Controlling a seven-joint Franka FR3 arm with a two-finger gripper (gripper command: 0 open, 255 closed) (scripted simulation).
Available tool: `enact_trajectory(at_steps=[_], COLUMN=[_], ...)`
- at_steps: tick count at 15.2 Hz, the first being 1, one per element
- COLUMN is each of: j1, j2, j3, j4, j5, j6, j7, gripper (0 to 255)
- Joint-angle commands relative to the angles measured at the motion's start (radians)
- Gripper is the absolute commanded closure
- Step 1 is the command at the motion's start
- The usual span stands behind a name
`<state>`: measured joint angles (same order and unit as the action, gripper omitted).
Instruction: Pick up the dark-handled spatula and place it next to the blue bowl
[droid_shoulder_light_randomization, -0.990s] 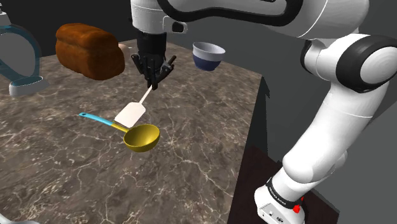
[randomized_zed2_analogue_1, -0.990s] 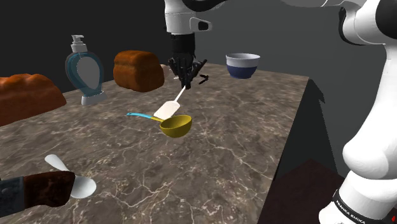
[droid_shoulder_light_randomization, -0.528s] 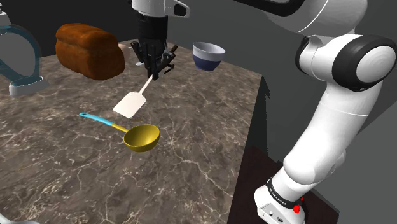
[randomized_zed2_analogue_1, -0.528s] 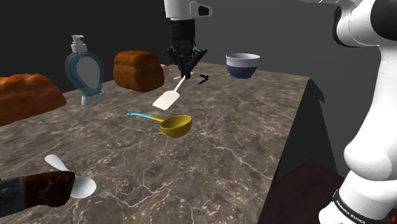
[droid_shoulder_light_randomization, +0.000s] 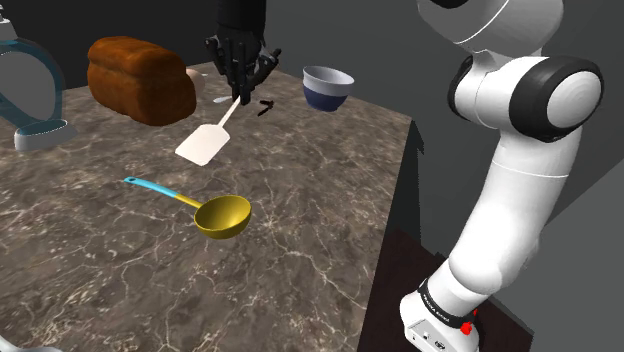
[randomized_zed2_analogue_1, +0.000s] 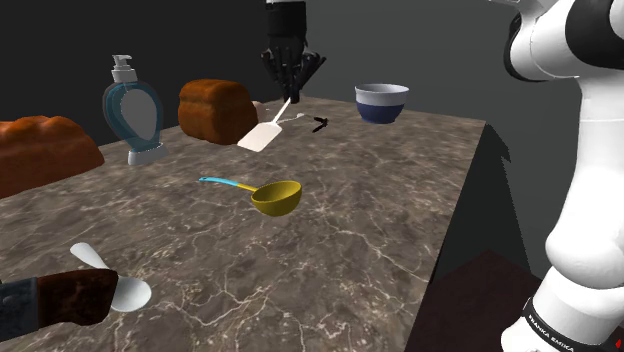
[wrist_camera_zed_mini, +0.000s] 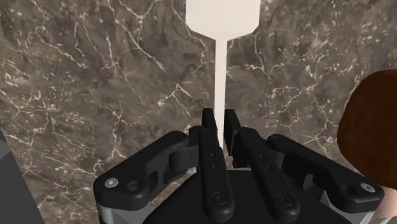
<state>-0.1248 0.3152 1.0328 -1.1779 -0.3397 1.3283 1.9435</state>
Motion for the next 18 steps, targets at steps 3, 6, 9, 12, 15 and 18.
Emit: enact_trajectory(at_steps=[3,6,9,12,15,18], j1=[0.075,0.132,-0.065,-0.232,-0.358,-0.434], j2=[0.051,0.087,-0.035,-0.154,-0.267,-0.359], j3=[-0.014,-0.027,0.002,0.002,-0.033,-0.098], j4=[0.124,0.213,0.058,-0.056,-0.143,-0.208], j5=[-0.05,-0.087,0.022,0.129,0.23,0.308], j6=[-0.085,-0.143,-0.073,-0.022,0.014,0.037], j7=[0.009,0.011,-0.076,-0.189,-0.316,-0.44], gripper=[255,255,255,255,255,255])
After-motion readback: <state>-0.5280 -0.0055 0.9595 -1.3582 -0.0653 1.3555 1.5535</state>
